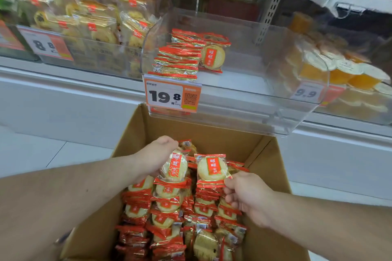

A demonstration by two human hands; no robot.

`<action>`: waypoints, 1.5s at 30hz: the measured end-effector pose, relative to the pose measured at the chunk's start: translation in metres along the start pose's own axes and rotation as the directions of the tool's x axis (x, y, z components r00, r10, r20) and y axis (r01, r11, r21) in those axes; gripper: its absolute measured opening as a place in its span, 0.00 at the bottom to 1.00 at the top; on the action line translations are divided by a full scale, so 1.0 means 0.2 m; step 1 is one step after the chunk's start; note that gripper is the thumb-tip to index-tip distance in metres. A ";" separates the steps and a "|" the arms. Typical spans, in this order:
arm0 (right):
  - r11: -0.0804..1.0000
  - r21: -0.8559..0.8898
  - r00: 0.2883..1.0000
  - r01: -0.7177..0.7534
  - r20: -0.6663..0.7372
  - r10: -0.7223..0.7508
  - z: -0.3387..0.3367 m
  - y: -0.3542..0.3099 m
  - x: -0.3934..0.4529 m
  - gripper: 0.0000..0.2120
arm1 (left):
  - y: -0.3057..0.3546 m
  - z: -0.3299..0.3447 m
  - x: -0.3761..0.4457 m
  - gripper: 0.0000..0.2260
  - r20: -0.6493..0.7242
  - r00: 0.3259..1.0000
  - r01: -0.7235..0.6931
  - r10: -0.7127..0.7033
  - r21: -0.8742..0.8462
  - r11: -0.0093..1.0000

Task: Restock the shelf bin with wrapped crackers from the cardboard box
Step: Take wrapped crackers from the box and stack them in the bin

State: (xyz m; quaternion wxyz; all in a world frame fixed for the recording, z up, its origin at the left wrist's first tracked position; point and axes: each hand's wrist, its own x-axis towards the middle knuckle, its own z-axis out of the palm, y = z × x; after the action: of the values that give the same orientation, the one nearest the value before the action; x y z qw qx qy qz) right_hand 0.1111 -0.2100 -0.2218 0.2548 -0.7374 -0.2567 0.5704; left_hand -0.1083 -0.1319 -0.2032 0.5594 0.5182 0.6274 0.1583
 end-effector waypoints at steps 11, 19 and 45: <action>0.952 -0.059 0.948 0.301 0.127 -0.292 0.01 -0.20 -0.39 0.02 | 0.17 0.03 -0.23 0.17 0.132 0.966 -0.182 0.221 -0.260 0.948; 0.887 0.024 0.863 0.461 0.219 -0.455 -0.04 -0.46 -0.52 0.20 | 0.37 -0.05 -0.41 0.23 0.107 0.799 -0.587 0.592 -0.074 0.806; 0.857 -0.236 0.830 0.457 -0.232 -0.507 -0.04 -1.44 0.36 0.16 | 0.53 -0.26 -0.20 0.34 -0.537 0.562 -0.570 0.629 0.300 0.765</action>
State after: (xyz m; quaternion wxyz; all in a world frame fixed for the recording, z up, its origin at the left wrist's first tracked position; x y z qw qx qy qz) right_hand 0.1082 0.0508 -0.0783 0.3611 -0.7420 -0.4430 0.3504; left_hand -0.1094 -0.1024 -0.0831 0.2139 0.6452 0.5651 0.4675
